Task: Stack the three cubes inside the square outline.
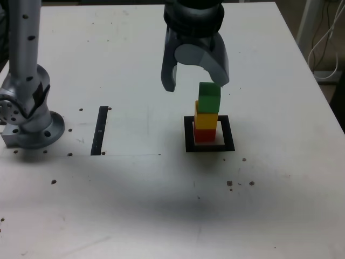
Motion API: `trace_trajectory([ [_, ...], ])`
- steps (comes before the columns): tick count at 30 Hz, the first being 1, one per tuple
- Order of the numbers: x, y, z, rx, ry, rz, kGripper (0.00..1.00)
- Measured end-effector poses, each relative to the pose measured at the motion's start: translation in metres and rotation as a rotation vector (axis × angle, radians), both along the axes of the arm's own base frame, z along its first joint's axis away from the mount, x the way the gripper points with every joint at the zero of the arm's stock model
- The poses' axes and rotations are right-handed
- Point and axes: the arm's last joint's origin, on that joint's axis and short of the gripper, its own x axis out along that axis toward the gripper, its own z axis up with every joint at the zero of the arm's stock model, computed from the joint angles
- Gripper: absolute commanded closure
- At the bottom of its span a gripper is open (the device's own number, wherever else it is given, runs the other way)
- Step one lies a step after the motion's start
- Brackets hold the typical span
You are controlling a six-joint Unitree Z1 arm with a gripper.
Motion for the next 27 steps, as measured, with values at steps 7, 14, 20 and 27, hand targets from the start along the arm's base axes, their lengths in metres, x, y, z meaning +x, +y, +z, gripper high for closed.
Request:
trace_trajectory([
  [7, -0.026, 0.004, 0.029, -0.014, -0.081, -0.015, 0.0],
  [14, -0.07, 0.011, 0.04, -0.014, -0.09, -0.02, 0.0],
  [20, -0.091, 0.013, 0.023, -0.013, -0.012, -0.021, 0.0],
  [27, -0.111, 0.016, -0.011, -0.008, 0.12, -0.012, 0.0],
])
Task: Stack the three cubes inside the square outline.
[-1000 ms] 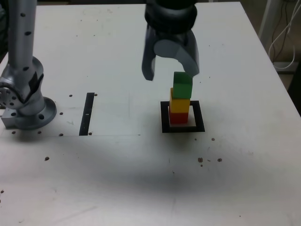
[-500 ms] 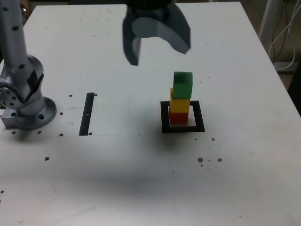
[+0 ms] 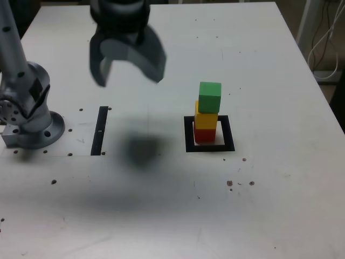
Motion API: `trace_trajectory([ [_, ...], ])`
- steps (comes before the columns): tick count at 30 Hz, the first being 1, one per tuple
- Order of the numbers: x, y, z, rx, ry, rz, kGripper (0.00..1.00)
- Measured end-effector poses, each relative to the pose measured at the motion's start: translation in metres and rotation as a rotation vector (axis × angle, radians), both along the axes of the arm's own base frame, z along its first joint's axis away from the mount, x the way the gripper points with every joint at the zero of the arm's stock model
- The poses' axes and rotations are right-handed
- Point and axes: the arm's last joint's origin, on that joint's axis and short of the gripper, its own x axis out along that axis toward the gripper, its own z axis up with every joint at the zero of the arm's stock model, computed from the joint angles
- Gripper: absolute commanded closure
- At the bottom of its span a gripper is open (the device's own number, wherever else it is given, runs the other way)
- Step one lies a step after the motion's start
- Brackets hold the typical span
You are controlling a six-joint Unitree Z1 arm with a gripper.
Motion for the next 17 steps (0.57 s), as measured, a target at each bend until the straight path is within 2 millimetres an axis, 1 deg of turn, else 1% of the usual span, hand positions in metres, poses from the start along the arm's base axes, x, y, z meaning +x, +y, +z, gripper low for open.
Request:
trace_trajectory([
  [4, -0.01, 0.003, -0.025, -0.003, 0.049, 0.016, 0.0],
  [9, -0.021, 0.006, -0.056, -0.017, 0.059, 0.032, 0.0],
  [12, -0.026, 0.007, -0.064, -0.017, 0.063, 0.04, 0.0],
  [17, -0.031, 0.011, -0.069, -0.02, 0.042, 0.057, 0.0],
])
